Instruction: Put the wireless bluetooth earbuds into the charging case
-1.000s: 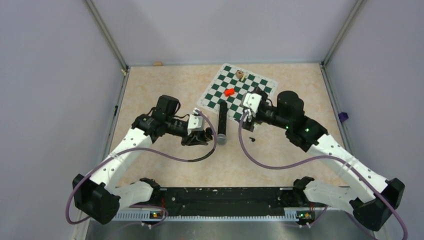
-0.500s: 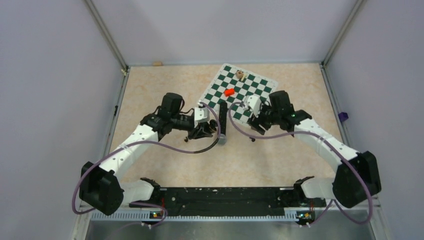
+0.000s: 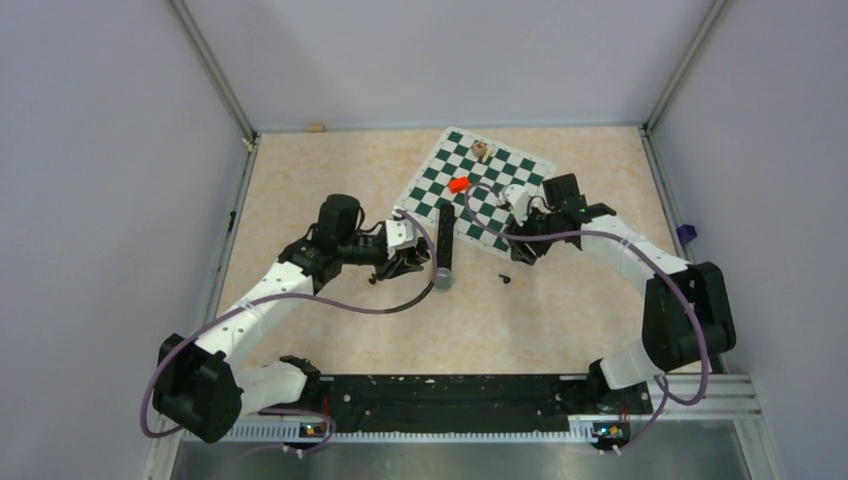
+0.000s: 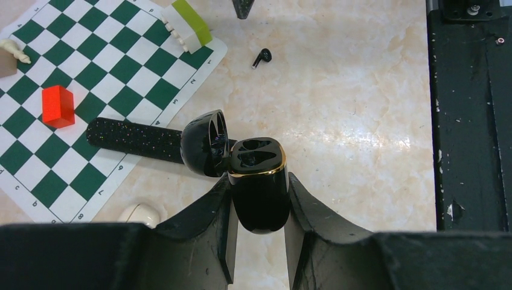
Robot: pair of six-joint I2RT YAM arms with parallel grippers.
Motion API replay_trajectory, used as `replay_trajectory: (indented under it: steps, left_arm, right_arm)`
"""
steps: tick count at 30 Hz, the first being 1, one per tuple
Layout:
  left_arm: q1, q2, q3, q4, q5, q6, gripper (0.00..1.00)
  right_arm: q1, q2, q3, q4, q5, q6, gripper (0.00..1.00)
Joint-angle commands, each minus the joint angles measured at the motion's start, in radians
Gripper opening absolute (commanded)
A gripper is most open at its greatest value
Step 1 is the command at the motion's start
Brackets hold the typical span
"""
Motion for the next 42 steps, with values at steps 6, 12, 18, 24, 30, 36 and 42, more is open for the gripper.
replay_trajectory:
  steps: [6, 12, 18, 24, 30, 36, 42]
  left_arm:
    - [0.004, -0.016, 0.005, 0.058, -0.001, -0.013, 0.00]
    - [0.003, -0.015, 0.011, 0.059, 0.003, -0.019, 0.00]
    - [0.003, 0.025, 0.022, 0.069, 0.011, -0.039, 0.00]
    - [0.003, 0.019, 0.004, 0.091, 0.026, -0.058, 0.00]
    - [0.004, 0.003, -0.003, 0.089, 0.018, -0.059, 0.00]
    - [0.007, -0.011, -0.011, 0.094, 0.014, -0.055, 0.00]
    - [0.009, -0.003, -0.014, 0.099, 0.021, -0.053, 0.00]
  right_arm:
    - [0.011, 0.181, 0.103, -0.038, 0.018, 0.247, 0.57]
    - [0.026, 0.193, 0.080, -0.037, 0.026, 0.236, 0.60]
    - [0.082, 0.228, 0.074, -0.020, 0.096, 0.242, 0.59]
    - [0.120, 0.270, 0.081, -0.014, 0.194, 0.232, 0.53]
    - [0.121, 0.238, 0.074, -0.004, 0.252, 0.217, 0.47]
    - [0.129, 0.247, 0.082, -0.040, 0.242, 0.196, 0.46]
    - [0.136, 0.211, 0.104, -0.081, 0.141, 0.183, 0.49]
